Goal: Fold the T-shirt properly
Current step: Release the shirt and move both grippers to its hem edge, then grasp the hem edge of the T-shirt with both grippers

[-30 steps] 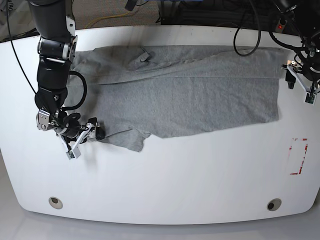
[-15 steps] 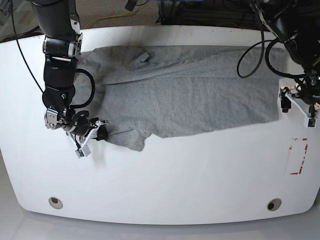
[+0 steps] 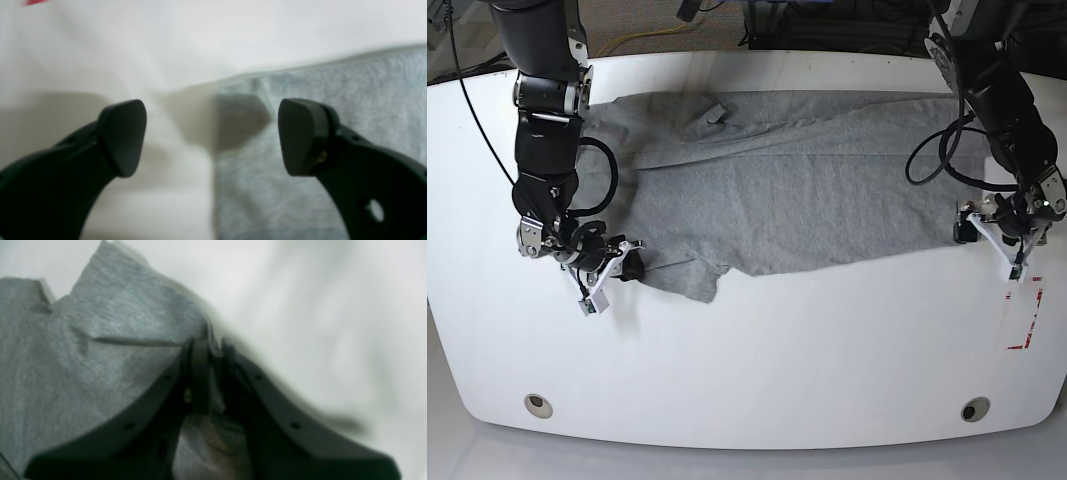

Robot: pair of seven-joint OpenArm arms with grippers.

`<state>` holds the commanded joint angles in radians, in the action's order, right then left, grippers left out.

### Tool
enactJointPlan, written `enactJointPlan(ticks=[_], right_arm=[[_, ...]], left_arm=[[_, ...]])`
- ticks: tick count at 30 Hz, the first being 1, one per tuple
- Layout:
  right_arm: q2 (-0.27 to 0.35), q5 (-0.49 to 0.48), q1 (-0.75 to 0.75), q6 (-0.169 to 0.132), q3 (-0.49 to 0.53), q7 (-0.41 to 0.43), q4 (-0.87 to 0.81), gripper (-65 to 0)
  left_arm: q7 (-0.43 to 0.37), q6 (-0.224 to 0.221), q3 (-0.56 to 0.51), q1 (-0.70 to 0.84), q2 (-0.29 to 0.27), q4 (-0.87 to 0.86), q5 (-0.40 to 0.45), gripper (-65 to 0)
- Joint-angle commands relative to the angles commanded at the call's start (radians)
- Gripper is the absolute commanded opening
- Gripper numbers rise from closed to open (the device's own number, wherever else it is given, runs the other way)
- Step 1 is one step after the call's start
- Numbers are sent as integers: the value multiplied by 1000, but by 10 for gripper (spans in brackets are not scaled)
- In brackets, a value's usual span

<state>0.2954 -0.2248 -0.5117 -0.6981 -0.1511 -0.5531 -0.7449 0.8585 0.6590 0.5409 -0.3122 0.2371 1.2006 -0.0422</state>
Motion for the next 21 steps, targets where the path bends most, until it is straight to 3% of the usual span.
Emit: enactJointPlan(ticks=[4, 10, 15, 18, 21], right_arm=[[0, 0, 0, 0, 0, 0, 0, -599], [0, -2, -6, 0, 0, 0, 0, -601], [3, -8, -8, 0, 0, -5, -17, -604], [3, -2, 0, 0, 0, -8, -100, -647], [6, -2, 8, 0, 0, -55, -160, -650]], left_arm=[[-49, 0, -44, 2, -2, -5, 0, -303], [-55, -2, -89, 2, -2, -5, 3, -636], [-57, 2, -89, 3, 2, 9, 0, -650], [-57, 2, -86, 5, 3, 71, -2, -650], [-54, 2, -86, 23, 3, 144, -2, -650]])
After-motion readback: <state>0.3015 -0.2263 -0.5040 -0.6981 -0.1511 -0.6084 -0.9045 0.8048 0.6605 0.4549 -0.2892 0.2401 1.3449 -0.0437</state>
